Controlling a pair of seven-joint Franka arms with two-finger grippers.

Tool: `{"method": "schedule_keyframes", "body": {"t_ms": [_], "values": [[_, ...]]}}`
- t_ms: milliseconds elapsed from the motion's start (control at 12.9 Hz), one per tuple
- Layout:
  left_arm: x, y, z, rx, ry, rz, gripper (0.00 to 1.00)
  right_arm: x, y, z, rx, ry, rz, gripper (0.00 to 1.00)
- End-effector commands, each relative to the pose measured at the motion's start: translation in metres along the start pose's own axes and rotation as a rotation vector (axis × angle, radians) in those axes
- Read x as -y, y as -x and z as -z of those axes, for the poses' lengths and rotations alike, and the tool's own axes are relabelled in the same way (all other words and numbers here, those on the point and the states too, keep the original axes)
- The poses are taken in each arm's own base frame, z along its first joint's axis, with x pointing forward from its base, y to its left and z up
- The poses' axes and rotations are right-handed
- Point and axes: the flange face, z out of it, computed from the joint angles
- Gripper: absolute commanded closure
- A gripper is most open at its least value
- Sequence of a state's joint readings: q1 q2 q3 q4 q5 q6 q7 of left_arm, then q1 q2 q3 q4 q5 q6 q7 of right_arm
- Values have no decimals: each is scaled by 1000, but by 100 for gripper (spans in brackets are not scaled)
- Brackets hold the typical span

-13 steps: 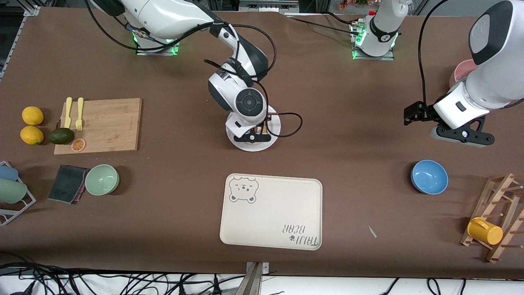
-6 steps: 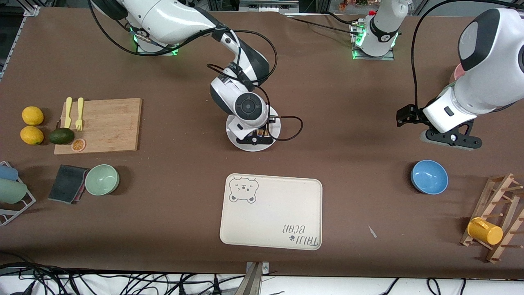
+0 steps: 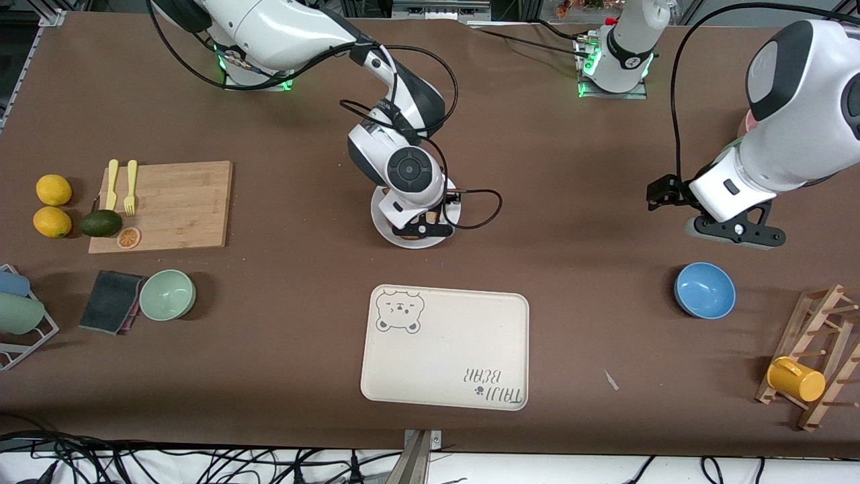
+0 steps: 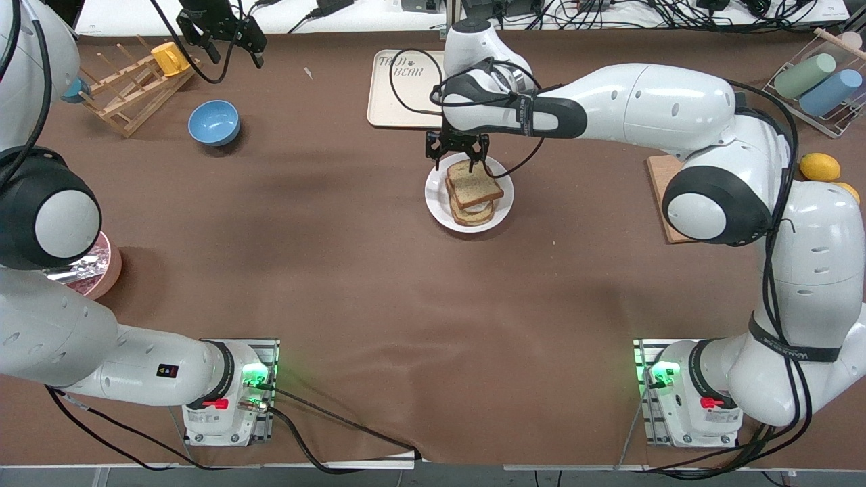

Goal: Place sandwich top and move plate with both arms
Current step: 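Carry the bread with the right gripper and lay it on the egg toast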

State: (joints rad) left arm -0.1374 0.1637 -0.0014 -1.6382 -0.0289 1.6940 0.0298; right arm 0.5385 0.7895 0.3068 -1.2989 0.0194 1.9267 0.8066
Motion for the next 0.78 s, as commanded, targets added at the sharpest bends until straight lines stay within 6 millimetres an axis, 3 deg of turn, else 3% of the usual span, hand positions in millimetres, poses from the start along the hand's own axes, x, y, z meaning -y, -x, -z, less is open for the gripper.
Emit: {"method": "schedule_keyframes", "body": {"t_ms": [0, 388, 465, 620, 698], "values": [[-2, -6, 4, -9, -16, 2, 0, -32, -11, 47, 27, 14, -20, 0], [-9, -15, -2, -3, -16, -16, 0, -132, -37, 125, 93, 70, 12, 0], [-21, -18, -10, 10, -21, -43, 0, -148, -41, 134, 93, 92, -6, 0], [-28, -20, -14, 15, -19, -57, 0, -177, -46, 155, 77, 113, -12, 0], [-51, -25, -17, 16, -14, -83, 0, -197, -48, 166, 78, 127, 1, 0]]}}
